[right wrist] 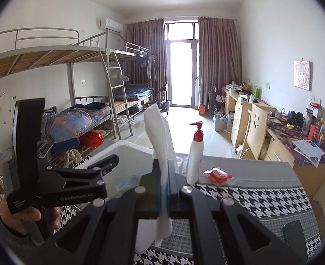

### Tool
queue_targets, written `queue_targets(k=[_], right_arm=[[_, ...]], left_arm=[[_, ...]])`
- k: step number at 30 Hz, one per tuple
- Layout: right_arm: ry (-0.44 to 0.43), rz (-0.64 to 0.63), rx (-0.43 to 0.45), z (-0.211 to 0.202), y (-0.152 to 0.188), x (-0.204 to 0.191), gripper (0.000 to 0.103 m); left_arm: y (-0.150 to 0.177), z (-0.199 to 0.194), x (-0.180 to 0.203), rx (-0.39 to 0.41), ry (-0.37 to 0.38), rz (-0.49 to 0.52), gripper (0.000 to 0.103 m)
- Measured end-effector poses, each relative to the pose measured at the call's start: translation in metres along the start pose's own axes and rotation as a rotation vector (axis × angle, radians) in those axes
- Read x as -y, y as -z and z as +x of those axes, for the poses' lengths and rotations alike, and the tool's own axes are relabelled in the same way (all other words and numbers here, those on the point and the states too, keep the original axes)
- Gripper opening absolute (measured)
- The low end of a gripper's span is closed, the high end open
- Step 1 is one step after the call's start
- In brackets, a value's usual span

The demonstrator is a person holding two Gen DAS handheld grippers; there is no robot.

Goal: Organize soft objects
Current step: 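Open the left gripper to drop the grey cloth into the box, then lower the tissue into the box and open the right gripper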

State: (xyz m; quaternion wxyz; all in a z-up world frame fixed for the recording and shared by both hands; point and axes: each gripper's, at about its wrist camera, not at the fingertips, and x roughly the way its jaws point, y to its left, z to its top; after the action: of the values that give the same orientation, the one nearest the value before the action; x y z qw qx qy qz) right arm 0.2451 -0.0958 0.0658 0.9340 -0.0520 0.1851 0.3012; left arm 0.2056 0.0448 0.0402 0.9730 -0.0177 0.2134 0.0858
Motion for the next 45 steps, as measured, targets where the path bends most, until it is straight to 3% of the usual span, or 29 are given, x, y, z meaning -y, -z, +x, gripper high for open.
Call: queue_targets(k=[18, 41, 43, 45], right_arm=[[-0.101, -0.019, -0.018, 0.023, -0.011, -0.025, 0.007], [-0.127, -0.025, -0.170, 0.074, 0.000, -0.050, 0.007], [-0.127, -0.024, -0.184, 0.078, 0.001, -0.051, 0.020], [-0.121, -0.028, -0.194, 0.081, 0.002, -0.053, 0.065]], left_arm=[[0.015, -0.022, -0.039, 0.049, -0.109, -0.026, 0.102], [0.031, -0.044, -0.069, 0.077, -0.126, -0.084, 0.102], [0.032, -0.045, -0.070, 0.078, -0.128, -0.088, 0.102], [0.034, -0.046, -0.072, 0.077, -0.124, -0.091, 0.102]])
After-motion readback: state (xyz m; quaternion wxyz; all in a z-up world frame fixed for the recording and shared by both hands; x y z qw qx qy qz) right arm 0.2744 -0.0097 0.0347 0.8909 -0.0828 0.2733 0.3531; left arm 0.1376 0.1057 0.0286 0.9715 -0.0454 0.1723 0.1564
